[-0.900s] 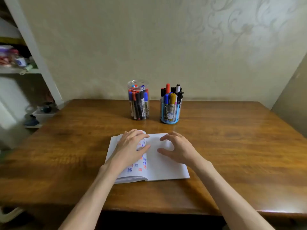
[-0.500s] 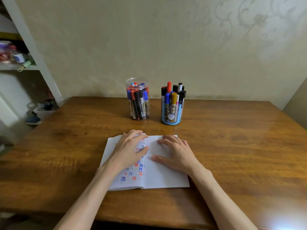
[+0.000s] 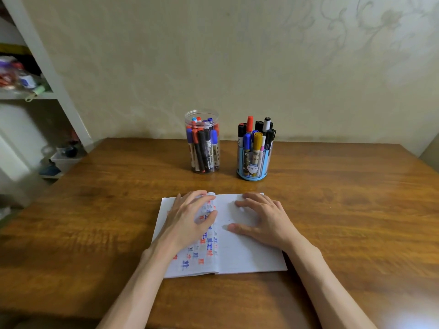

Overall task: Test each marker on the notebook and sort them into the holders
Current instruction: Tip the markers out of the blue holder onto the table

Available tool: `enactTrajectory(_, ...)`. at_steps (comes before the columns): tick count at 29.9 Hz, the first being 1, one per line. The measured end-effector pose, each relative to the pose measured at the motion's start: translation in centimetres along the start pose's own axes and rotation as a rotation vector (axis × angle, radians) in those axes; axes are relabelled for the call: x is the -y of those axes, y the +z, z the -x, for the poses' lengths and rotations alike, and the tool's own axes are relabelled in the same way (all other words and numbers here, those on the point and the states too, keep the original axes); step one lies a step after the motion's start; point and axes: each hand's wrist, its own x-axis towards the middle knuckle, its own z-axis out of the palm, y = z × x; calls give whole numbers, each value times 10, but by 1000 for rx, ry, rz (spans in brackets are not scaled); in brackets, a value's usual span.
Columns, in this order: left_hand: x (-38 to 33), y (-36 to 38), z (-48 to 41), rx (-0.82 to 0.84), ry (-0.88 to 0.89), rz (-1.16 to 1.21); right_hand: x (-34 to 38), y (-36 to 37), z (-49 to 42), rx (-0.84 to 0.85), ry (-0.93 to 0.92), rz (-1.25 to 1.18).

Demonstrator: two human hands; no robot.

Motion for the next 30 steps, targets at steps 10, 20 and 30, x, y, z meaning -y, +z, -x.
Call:
enactTrajectory(10, -21, 8, 1, 80, 31, -77, -15, -9, 7, -27, 7, 3)
enactTrajectory(20, -15, 7, 9, 56, -6, -53, -21, -28, -51, -450, 245, -567)
enactTrajectory(30, -18, 11, 15, 8, 78, -80, -28, -23, -111, -500, 202, -619)
